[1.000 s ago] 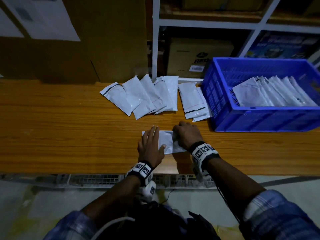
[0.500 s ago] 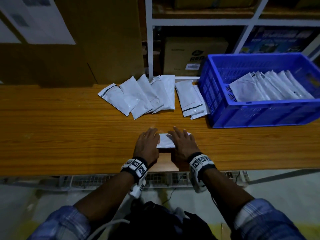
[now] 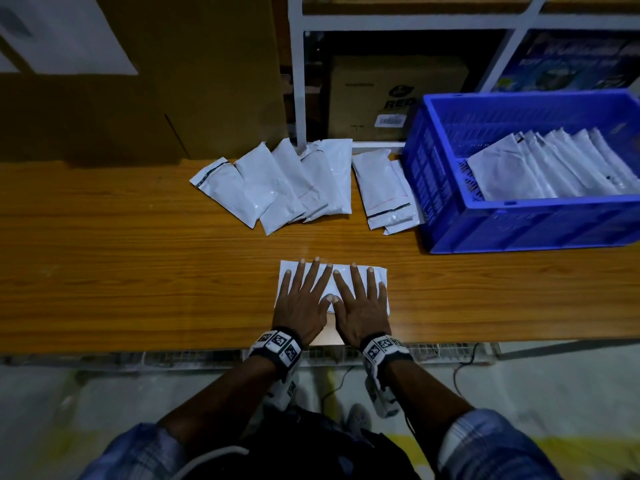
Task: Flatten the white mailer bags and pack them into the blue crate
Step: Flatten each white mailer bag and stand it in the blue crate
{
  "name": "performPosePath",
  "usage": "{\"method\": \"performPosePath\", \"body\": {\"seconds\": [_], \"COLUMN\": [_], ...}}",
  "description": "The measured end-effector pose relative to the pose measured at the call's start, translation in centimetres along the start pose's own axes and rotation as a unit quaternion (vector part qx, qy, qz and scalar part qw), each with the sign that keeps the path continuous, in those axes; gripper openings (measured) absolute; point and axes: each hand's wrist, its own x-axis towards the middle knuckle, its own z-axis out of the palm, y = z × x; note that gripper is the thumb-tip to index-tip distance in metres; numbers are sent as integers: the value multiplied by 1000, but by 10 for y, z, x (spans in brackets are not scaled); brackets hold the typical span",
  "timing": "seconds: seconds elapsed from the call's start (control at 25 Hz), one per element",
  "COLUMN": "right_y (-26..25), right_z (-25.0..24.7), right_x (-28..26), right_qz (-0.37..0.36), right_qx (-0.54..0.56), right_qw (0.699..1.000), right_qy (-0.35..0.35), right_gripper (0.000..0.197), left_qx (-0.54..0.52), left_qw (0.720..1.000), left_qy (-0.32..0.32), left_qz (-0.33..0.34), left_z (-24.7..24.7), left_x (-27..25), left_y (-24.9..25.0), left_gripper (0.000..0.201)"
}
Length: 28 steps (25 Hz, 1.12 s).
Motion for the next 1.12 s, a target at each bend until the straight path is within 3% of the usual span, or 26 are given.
{"method": "performPosePath", "body": {"seconds": [0.36, 0.52, 0.76, 0.96, 1.12], "right_y": [3, -9, -15, -15, -14], "right_z": [-13, -28, 0, -1, -6], "right_x": [8, 9, 9, 16, 19], "right_qz": [-4, -21, 5, 12, 8], "right_qx": [34, 31, 7, -12, -2], "right_qw": [999, 998, 1000, 1000, 1000], "right_qy": [-25, 44, 21, 4, -21], "right_gripper": [57, 54, 54, 54, 54], "left_qx": [-14, -18, -30, -44, -24], "left_qw": [1000, 999, 999, 999, 1000], "left_qy": [-22, -22, 0, -18, 11], "left_qz": [-13, -19, -12, -13, -10], "left_z": [11, 13, 19, 18, 12], "left_x": [9, 3, 1, 3, 6], "left_y": [-2, -1, -3, -8, -9], "left_gripper": [57, 58, 59, 63, 57]}}
